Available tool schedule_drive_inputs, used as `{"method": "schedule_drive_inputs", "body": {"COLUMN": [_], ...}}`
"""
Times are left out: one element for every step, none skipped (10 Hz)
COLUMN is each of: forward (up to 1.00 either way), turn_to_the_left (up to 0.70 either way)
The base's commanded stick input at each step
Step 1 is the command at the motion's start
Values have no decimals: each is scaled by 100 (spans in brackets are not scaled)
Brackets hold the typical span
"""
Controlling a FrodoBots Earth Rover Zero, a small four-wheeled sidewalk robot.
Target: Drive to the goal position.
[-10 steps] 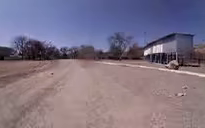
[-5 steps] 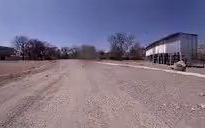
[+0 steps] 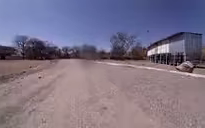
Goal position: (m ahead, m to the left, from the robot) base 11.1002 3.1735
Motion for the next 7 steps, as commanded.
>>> {"method": "schedule_drive_inputs", "body": {"forward": [100,100,100,100,100,100,100], "turn_to_the_left": [-25,-16,-3,0,0,0,0]}}
